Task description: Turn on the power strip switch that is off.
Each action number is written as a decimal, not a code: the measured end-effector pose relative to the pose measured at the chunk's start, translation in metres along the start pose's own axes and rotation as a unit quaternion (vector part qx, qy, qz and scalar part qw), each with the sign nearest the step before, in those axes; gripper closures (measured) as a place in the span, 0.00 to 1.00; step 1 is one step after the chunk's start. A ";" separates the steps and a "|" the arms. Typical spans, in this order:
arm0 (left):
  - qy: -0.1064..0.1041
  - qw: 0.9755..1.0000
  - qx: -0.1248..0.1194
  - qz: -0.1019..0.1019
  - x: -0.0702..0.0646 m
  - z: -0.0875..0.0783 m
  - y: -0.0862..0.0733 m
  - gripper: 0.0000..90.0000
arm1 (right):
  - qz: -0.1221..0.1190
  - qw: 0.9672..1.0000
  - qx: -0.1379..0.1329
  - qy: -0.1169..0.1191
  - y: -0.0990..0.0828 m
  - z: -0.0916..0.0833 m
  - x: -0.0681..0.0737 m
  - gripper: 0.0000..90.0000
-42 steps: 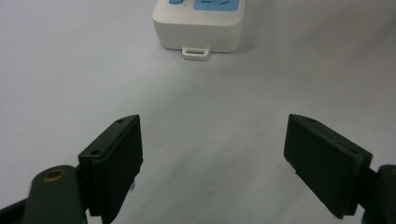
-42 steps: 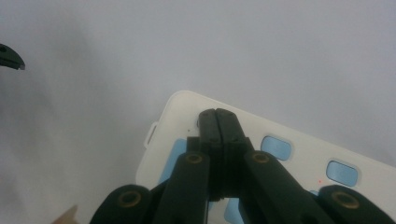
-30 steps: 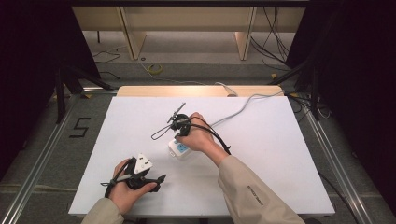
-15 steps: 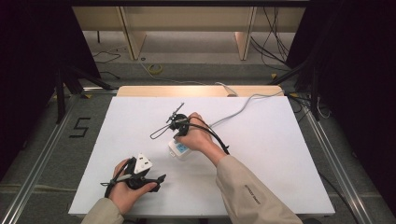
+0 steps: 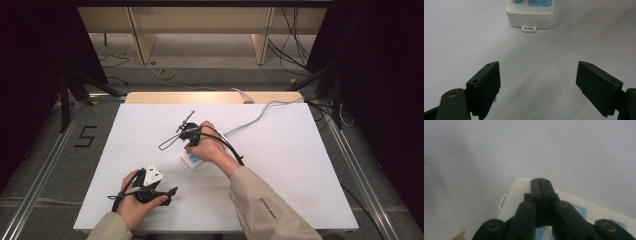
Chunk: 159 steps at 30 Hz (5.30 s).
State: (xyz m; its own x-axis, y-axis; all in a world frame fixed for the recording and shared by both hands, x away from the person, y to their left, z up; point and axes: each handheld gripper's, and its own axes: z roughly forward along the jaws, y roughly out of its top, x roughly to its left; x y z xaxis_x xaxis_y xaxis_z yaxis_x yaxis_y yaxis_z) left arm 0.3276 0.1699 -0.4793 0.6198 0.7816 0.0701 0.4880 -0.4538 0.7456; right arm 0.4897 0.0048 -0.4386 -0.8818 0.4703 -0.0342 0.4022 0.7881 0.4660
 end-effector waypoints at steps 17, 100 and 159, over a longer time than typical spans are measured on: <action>0.000 1.000 0.000 0.001 0.000 0.000 0.000 0.22 | -0.004 1.000 0.004 -0.003 0.002 0.002 0.000 1.00; -0.001 1.000 0.002 0.002 0.001 0.001 0.000 0.22 | 0.008 1.000 -0.002 -0.010 0.001 -0.008 0.002 1.00; 0.002 1.000 0.001 -0.001 0.001 0.000 -0.002 0.22 | 0.061 0.995 -0.083 -0.006 -0.103 -0.082 -0.016 0.72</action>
State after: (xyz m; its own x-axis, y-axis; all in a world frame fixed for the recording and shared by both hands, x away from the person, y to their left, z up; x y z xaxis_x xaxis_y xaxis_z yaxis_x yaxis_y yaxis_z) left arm 0.3273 0.1720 -0.4807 0.6165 0.7841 0.0722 0.4905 -0.4542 0.7437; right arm 0.4421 -0.1162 -0.4137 -0.8253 0.5643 0.0210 0.4590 0.6488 0.6069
